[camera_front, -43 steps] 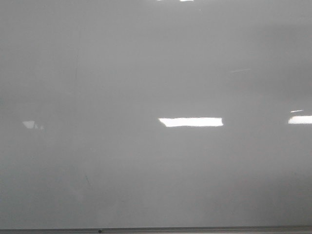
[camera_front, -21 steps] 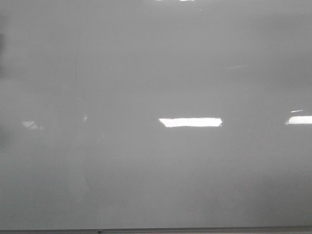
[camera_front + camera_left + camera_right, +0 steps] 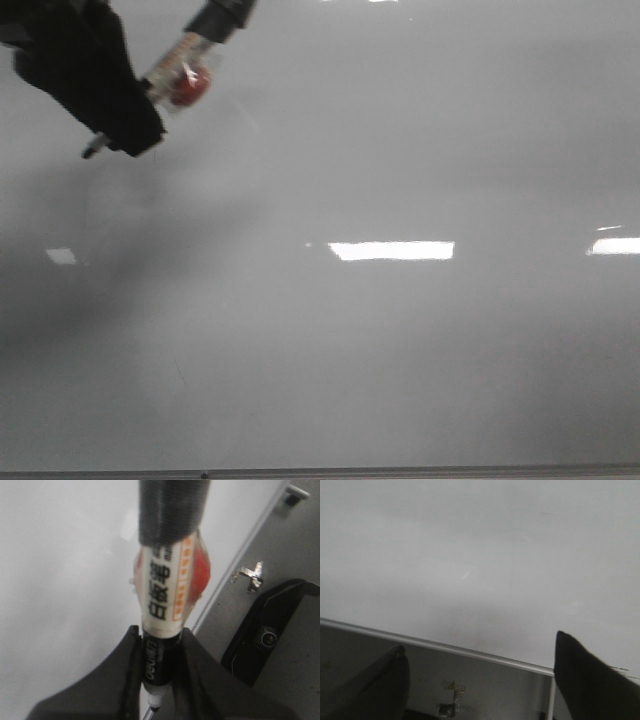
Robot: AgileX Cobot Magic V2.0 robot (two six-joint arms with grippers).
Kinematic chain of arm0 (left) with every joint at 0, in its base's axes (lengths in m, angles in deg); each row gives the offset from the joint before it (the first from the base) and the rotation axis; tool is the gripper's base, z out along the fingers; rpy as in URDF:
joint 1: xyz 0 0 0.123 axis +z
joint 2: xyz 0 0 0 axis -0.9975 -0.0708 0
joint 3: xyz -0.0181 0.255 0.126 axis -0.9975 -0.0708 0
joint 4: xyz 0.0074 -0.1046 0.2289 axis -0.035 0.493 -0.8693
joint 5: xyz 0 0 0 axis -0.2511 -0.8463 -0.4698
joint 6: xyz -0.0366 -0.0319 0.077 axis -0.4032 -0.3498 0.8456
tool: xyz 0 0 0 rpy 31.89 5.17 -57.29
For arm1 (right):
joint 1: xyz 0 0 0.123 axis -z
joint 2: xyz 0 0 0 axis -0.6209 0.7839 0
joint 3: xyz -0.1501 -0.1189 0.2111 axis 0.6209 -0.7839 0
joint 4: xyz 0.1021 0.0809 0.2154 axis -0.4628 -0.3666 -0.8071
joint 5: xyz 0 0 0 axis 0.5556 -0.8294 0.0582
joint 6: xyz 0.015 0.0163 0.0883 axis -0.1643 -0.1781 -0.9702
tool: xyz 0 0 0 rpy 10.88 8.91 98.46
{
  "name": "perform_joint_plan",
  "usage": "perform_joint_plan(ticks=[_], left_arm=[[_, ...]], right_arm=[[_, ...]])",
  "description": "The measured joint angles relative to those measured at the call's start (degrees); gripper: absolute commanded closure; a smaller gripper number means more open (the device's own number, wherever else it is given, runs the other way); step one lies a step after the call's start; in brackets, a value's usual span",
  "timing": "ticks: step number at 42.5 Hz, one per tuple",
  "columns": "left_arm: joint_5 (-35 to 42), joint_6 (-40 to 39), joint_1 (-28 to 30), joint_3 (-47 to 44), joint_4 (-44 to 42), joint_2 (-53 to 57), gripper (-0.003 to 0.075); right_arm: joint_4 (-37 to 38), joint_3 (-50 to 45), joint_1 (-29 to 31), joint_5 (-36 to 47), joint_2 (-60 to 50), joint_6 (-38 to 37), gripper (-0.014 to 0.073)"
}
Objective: Write number 8 on whiteboard
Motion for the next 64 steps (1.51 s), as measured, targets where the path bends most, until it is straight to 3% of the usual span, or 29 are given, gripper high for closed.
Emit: perform_joint_plan(ticks=[8, 15, 22, 31, 44, 52, 57, 60, 64], left_arm=[[-0.6, 5.0, -9.0, 1.4, 0.2, -2.1, 0.0741], [-1.2, 6.5, -14.0, 1.4, 0.2, -2.1, 0.0741], [-1.2, 6.6, -17.0, 1.4, 0.2, -2.1, 0.0741], [-1.3, 6.8, -18.2, 1.4, 0.2, -2.1, 0.0741], [-1.2, 7.0, -18.3, 1.4, 0.2, -2.1, 0.0741], [-1.1, 7.0, -18.3, 1.4, 0.2, -2.1, 0.0741], [-1.1, 7.0, -18.3, 1.4, 0.1, -2.1, 0.0733], [-1.1, 7.0, -18.3, 1.4, 0.1, -2.1, 0.0636], [-1.1, 7.0, -18.3, 1.4, 0.1, -2.1, 0.0377]], right_arm=[[-7.6, 2.7, -5.5, -4.8, 5.2, 11.7, -0.0018], [-13.4, 5.6, -11.9, -8.4, 9.5, 26.6, -0.0018], [-18.8, 7.0, -18.4, -9.0, 13.3, 37.5, -0.0018], [-24.4, 9.9, -23.3, -6.8, 18.7, 44.6, -0.0012], [-30.7, 11.3, -24.1, -4.8, 22.9, 50.7, 0.0274], [-29.8, 11.3, -24.1, -4.8, 23.5, 51.3, 0.0295], [-29.8, 11.4, -24.1, -4.8, 23.6, 51.4, 0.0402], [-29.8, 11.4, -24.1, -5.2, 23.6, 51.4, 0.0519], [-29.7, 11.4, -24.1, -5.9, 23.6, 51.4, 0.063]])
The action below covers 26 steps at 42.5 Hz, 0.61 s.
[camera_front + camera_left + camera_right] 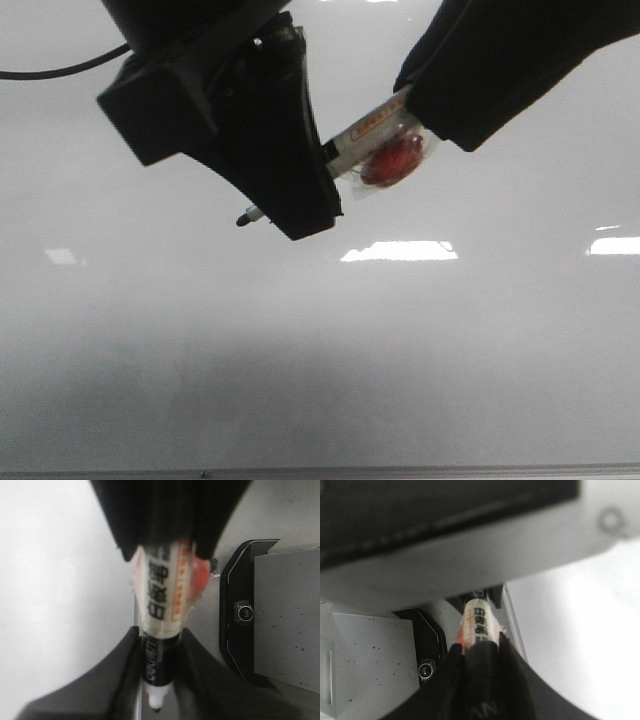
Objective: Write number 8 on whiteboard
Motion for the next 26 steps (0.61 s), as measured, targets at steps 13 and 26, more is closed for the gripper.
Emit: perform_joint_plan(ticks=[13, 26], left_arm=[[-0.1, -4.2, 3.5, -0.1, 0.0, 7.1, 0.0291], [-0.2, -13.7, 14.7, -7.6, 0.0, 19.9, 0.0291]], right_arm=[[6.3, 0.1, 1.3, -0.5, -3.2, -6.2, 0.0662], [19.0, -3.3, 12.7, 5.0, -16.3, -36.6, 0.0662]])
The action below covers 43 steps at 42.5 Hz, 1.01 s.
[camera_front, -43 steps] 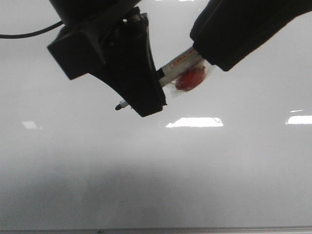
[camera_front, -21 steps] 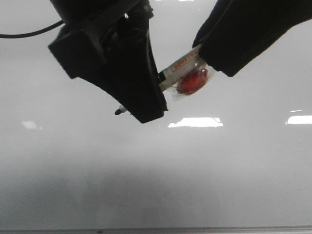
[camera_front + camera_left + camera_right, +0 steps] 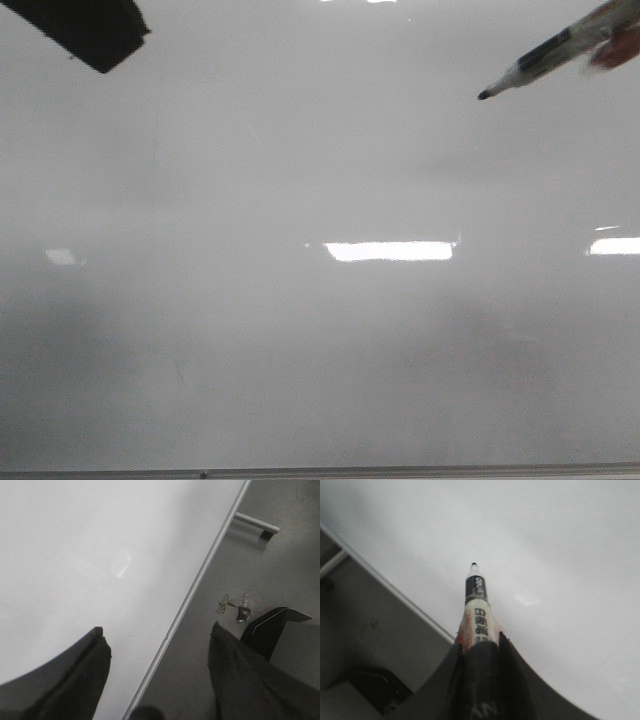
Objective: Write number 8 on whiteboard
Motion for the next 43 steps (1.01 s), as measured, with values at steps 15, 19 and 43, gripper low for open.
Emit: perform_joint_plan(ticks=[15, 19, 43], left_arm=[[0.7, -0.4, 0.6, -1.2, 0.5, 1.0, 0.0291], [1.3, -0.4, 0.6, -1.2, 0.6, 1.0, 0.0291], [1.3, -0.4, 0.6, -1.2, 1.0, 1.0, 0.0302]], right_arm=[[0.3, -3.4, 0.8, 8.9, 1.3, -5.2, 0.0662], [0.3, -3.4, 0.8, 11.1, 1.9, -5.4, 0.0662], [0.2, -0.1, 0.8, 20.4, 9.6, -5.4, 0.0661]])
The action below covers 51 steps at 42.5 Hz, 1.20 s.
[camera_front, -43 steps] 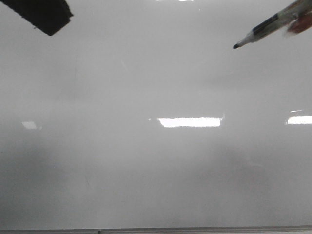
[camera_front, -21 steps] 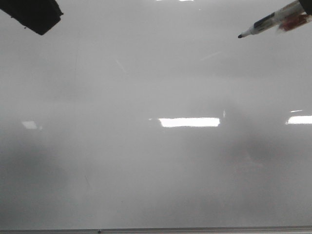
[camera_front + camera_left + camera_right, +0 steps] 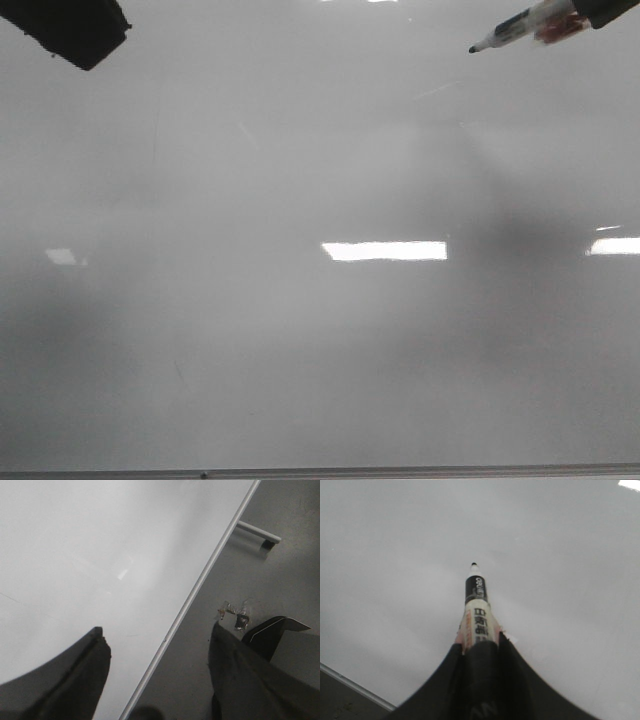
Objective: Write number 8 on whiteboard
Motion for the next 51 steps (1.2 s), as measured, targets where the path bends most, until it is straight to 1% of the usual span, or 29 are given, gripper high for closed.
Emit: perform_joint_plan(ticks=[16, 23, 26, 32, 36, 42, 46, 51], left_arm=[[0.0, 0.0, 0.0, 0.0, 0.5, 0.0, 0.0302], [0.0, 0.0, 0.0, 0.0, 1.0, 0.0, 0.0302], [0.1, -0.1, 0.0, 0.0, 1.1, 0.0, 0.0302], [0.1, -0.1, 0.0, 0.0, 1.1, 0.0, 0.0302], [0.1, -0.1, 0.0, 0.0, 1.1, 0.0, 0.0302], [0.1, -0.1, 0.0, 0.0, 1.1, 0.0, 0.0302], [0.3, -0.1, 0.0, 0.0, 1.1, 0.0, 0.0302], [0.4, -0.1, 0.0, 0.0, 1.2, 0.0, 0.0302]], right_arm=[[-0.7, 9.9, -0.2, 0.4, 11.4, 0.0, 0.0661], [-2.1, 15.3, -3.0, -4.5, 17.3, 2.0, 0.0661], [-2.3, 15.8, -3.3, -6.8, 18.4, 2.5, 0.0661], [-2.2, 14.3, -1.1, -9.1, 17.5, 2.3, 0.0661], [-1.5, 10.8, 0.7, -9.4, 15.5, 2.2, 0.0661], [-1.1, 5.1, 1.3, -8.9, 14.6, 1.9, 0.0661], [-0.9, 2.1, -0.5, -7.4, 14.7, 1.8, 0.0661], [-0.4, 1.4, -3.8, -4.9, 16.0, 1.8, 0.0661]])
